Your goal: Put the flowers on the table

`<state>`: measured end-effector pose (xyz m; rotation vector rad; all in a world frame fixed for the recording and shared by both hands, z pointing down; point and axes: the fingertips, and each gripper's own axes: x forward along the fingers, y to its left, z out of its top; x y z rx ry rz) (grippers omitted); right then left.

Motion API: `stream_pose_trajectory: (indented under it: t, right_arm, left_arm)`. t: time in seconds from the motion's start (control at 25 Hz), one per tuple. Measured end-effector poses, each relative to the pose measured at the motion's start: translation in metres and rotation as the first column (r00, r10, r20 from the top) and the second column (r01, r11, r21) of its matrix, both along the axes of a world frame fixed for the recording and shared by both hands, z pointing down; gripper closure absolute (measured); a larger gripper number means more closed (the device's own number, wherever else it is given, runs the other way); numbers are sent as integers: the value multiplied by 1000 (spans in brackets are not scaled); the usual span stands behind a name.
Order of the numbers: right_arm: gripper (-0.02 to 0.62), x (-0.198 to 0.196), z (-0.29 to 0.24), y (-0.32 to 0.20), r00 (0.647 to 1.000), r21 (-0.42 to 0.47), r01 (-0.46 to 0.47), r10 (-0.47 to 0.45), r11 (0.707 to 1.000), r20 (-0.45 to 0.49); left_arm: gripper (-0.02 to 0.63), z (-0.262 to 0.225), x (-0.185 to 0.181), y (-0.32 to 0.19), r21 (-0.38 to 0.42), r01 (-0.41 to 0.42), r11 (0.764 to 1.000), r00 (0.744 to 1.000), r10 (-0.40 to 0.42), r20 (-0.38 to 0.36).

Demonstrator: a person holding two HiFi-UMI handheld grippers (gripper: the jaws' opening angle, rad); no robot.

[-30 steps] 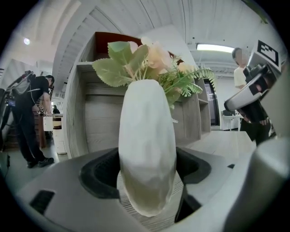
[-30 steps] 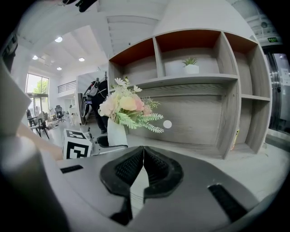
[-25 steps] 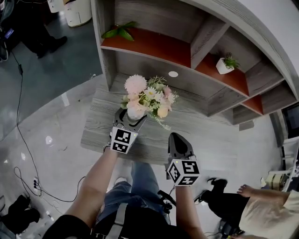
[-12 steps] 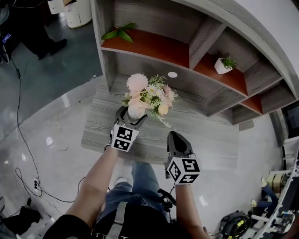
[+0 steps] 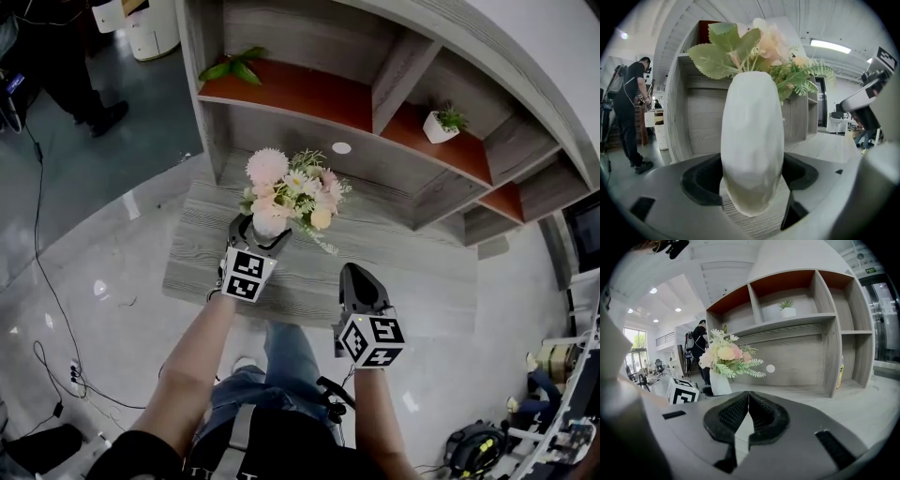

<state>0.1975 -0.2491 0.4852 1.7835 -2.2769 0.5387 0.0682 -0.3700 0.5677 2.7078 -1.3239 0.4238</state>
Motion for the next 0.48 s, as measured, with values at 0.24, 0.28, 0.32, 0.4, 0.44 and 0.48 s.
stream_pose_trajectory:
  t: [0.24, 0.28, 0.32, 0.4, 0.44, 0.48]
  right_arm:
    - [578, -1, -1, 2, 1000, 5, 0, 0, 1000, 2]
    - [580, 0, -2, 3, 1000, 6, -1, 1, 1000, 2]
    - [578, 0, -2, 3, 1000, 7, -2, 2, 1000, 2]
    - [578, 1, -4, 4, 1000, 11, -2, 2, 1000, -1]
    - [579, 1, -5, 4, 1000, 14, -2, 2, 1000, -3]
    - [578, 2, -7, 5, 1000, 18, -1, 1, 1000, -5]
  left_arm:
    - [185, 3, 1, 4, -19, -18, 1000, 1000, 18, 9]
    - [164, 2, 1, 4, -21, -14, 1000, 1000, 14, 3]
    - [148, 2, 0, 4, -24, -10, 1000, 1000, 10, -4]
    - [131, 0, -1, 6, -28, -9, 1000, 1000, 9, -12]
    - [125, -1, -1, 7, -28, -10, 1000, 1000, 9, -14]
    - [120, -2, -2, 8, -28, -10, 1000, 1000, 10, -16]
